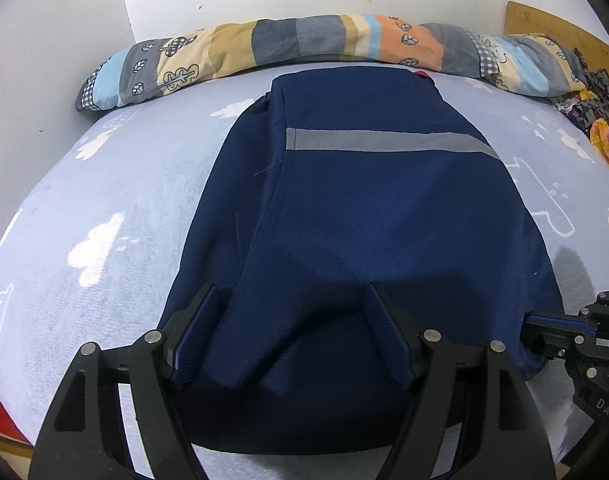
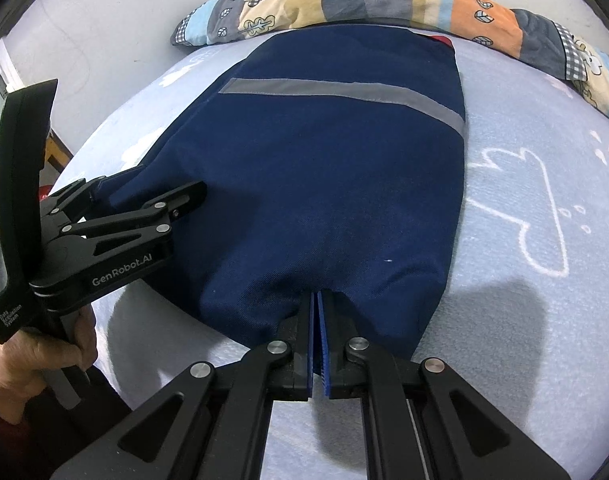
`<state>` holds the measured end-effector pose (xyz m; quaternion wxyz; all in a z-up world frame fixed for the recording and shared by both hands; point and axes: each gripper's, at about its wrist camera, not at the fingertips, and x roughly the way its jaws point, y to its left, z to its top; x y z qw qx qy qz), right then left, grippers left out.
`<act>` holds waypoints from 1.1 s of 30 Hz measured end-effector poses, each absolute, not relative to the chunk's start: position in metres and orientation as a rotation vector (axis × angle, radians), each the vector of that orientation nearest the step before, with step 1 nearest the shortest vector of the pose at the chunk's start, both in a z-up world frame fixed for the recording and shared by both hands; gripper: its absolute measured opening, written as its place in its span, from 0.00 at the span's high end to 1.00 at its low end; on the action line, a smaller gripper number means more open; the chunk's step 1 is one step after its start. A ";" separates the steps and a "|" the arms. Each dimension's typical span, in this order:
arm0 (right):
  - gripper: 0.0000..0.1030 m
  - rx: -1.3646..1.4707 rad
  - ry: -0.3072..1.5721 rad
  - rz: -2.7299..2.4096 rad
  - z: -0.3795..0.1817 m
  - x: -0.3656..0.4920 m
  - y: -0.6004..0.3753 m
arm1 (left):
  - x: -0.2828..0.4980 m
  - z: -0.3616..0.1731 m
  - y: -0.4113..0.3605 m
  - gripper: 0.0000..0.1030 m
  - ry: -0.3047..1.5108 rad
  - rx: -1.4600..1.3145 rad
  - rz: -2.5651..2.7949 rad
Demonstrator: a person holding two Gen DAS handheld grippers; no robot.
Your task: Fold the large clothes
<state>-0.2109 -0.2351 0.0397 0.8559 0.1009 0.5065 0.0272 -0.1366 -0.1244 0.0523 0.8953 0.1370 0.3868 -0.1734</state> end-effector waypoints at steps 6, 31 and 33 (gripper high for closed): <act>0.96 0.213 1.065 0.059 0.040 -0.211 -0.234 | -0.135 0.053 -0.125 0.27 0.813 0.285 -0.359; 0.34 0.608 0.929 0.060 0.077 -0.200 -0.343 | -0.005 0.058 -0.027 0.14 1.289 -0.314 -0.646; 0.34 0.725 0.944 0.056 0.061 -0.198 -0.361 | 0.000 0.046 -0.030 0.14 1.336 -0.376 -0.687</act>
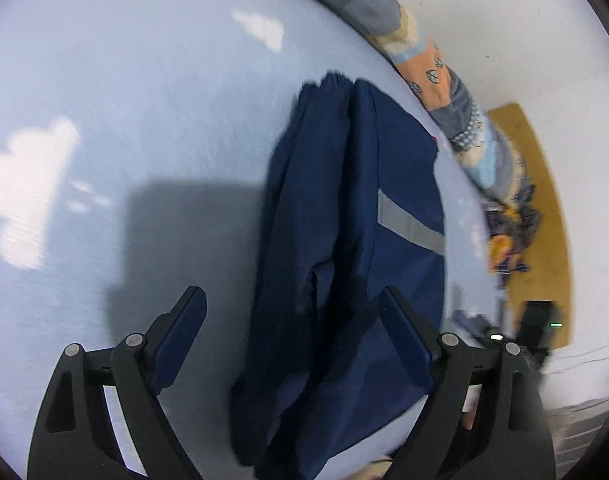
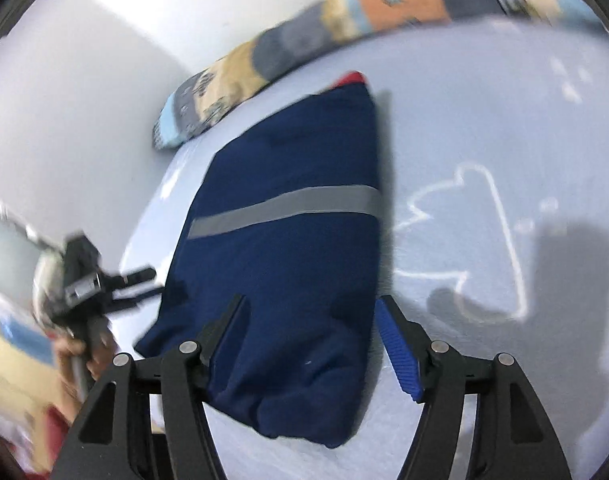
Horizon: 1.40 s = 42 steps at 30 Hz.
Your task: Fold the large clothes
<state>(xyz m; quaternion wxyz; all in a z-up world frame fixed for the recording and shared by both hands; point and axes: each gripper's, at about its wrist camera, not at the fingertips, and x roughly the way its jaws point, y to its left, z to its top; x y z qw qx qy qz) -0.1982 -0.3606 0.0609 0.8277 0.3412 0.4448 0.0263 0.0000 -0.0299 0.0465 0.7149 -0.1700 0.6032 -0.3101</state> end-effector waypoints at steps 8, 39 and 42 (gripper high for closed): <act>0.34 0.919 1.014 0.103 0.018 -0.183 -0.367 | 0.006 0.018 -0.051 0.14 1.427 -0.491 -0.811; 0.68 0.464 0.770 0.066 0.149 -0.243 -0.398 | -0.072 0.126 -0.196 0.59 1.111 -0.336 -1.023; 0.68 0.464 0.776 0.048 0.152 -0.262 -0.415 | -0.091 0.126 -0.213 0.59 1.107 -0.323 -1.025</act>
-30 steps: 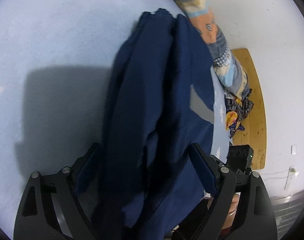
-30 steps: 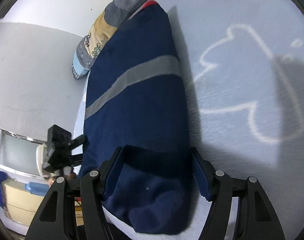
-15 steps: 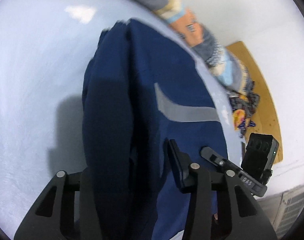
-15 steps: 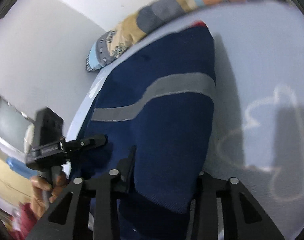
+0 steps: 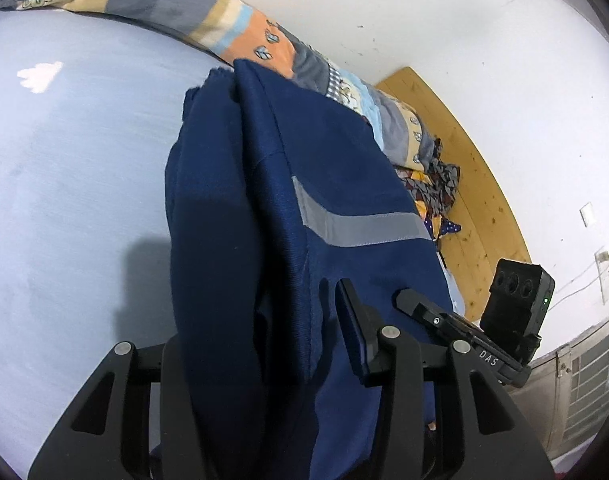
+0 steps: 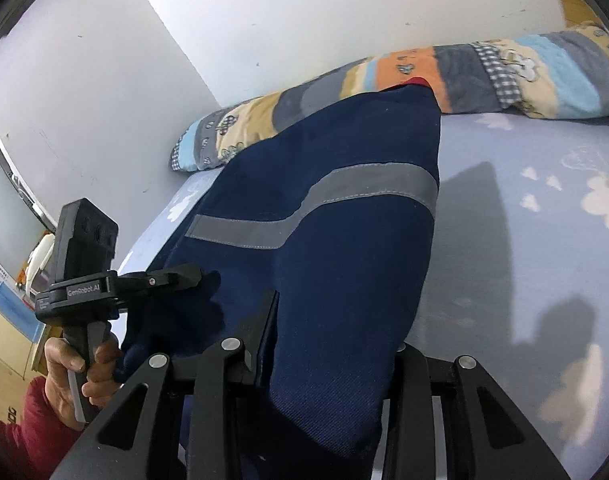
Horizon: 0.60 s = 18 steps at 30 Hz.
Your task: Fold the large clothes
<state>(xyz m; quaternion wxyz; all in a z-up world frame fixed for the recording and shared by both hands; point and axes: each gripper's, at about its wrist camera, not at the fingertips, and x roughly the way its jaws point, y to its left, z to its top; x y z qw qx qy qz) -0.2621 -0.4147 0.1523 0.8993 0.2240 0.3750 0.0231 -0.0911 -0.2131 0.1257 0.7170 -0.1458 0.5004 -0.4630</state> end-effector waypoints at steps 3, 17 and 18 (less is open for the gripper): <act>0.68 0.454 0.798 0.035 0.146 -0.272 -0.424 | -0.101 0.117 -0.225 0.59 1.123 -0.304 -1.002; 0.41 0.530 1.142 -0.029 0.059 -0.248 -0.438 | -0.106 0.053 -0.213 0.48 1.281 -0.250 -0.697; 0.41 0.568 1.146 -0.062 0.060 -0.253 -0.443 | -0.109 0.057 -0.208 0.47 1.258 -0.240 -0.679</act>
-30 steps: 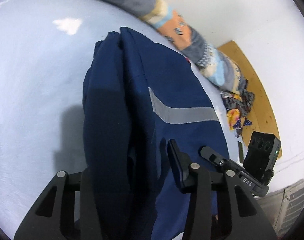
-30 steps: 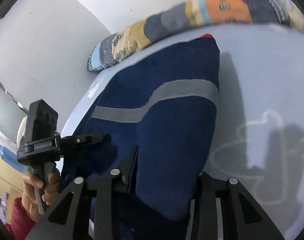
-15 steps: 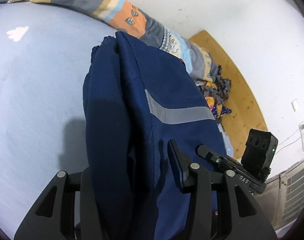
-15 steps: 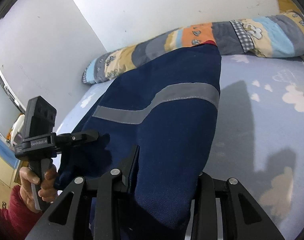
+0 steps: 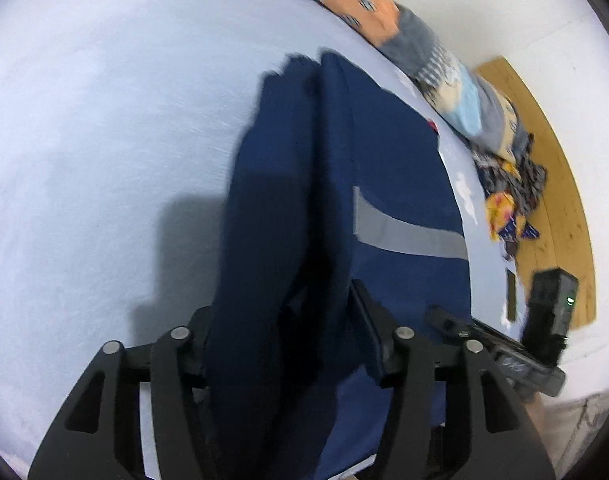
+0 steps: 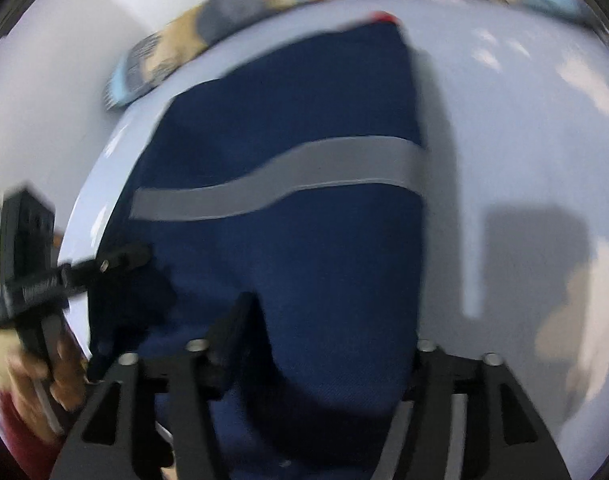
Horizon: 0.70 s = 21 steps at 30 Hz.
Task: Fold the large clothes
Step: 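Lower the bundle onto the bed and open both tools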
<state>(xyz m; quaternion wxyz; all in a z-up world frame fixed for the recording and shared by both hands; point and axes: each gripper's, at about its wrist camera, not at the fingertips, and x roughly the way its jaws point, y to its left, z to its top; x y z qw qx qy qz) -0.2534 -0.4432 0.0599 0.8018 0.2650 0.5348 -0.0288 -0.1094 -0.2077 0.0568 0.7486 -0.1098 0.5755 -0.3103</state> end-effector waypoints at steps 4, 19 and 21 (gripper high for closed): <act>0.40 0.560 1.049 -0.201 0.092 -0.290 -0.449 | -0.130 0.083 -0.176 0.47 1.112 -0.198 -0.635; 0.71 0.373 0.897 -0.153 0.117 -0.363 -0.357 | -0.232 0.104 -0.188 0.42 0.849 0.044 -0.625; 0.70 0.353 0.909 -0.151 0.114 -0.364 -0.349 | -0.231 0.103 -0.185 0.42 0.854 0.047 -0.603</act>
